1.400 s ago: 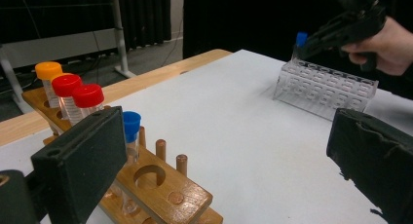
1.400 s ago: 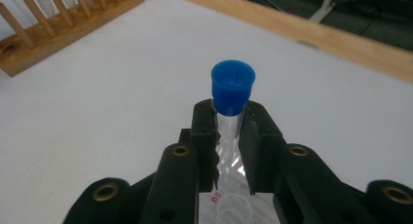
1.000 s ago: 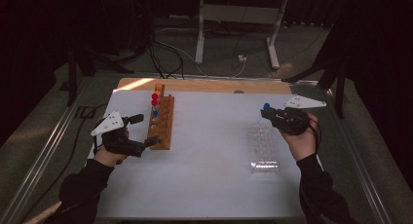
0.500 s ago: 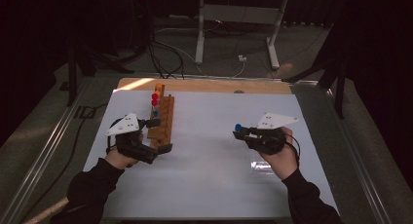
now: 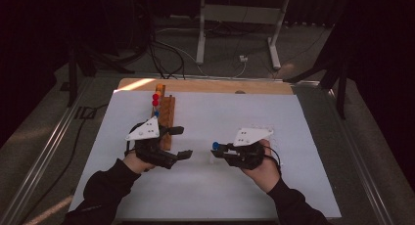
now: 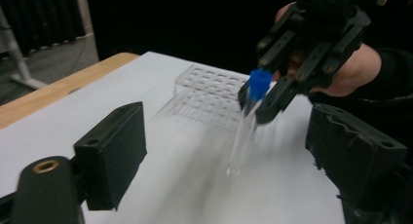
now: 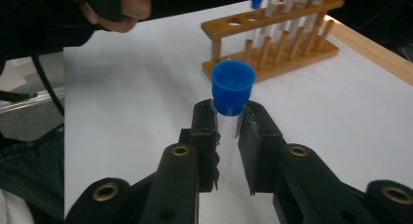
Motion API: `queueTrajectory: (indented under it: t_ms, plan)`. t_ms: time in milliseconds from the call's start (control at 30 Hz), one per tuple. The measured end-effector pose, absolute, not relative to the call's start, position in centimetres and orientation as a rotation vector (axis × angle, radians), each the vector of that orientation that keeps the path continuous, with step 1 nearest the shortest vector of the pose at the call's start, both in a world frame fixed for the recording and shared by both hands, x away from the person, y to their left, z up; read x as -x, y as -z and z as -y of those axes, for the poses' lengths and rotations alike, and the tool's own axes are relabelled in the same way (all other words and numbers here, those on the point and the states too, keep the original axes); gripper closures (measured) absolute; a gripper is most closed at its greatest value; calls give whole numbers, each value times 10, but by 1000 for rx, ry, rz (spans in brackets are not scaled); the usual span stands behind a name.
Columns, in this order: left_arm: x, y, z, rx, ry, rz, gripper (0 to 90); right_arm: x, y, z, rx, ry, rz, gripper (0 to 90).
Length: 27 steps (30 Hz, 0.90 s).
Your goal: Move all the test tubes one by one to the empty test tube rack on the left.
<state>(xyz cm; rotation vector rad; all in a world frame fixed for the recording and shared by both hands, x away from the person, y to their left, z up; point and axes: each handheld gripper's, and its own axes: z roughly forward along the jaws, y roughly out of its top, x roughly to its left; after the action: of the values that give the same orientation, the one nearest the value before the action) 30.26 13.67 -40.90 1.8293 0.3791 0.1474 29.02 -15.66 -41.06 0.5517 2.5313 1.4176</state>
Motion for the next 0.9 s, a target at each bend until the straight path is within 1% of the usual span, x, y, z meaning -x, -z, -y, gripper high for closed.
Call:
queueTrajectory:
  t_ms: [200, 400, 567, 733, 900]
  plan:
    - [-300, 410, -123, -1847, -133, -328, 280, -288, 414, 146, -521, -1428, -2557, 776]
    - [-297, 411, -113, -1849, -122, -283, 424, -288, 415, 143, -521, -1421, -2567, 776]
    - [-297, 412, -105, -1861, -126, -259, 503, -287, 415, 141, -516, -1420, -2571, 776]
    - [-297, 412, -99, -1870, -128, -234, 602, -288, 416, 139, -512, -1416, -2574, 776]
    - [-297, 414, -95, -1881, -149, -228, 673, -287, 414, 139, -512, -1416, -2572, 775]
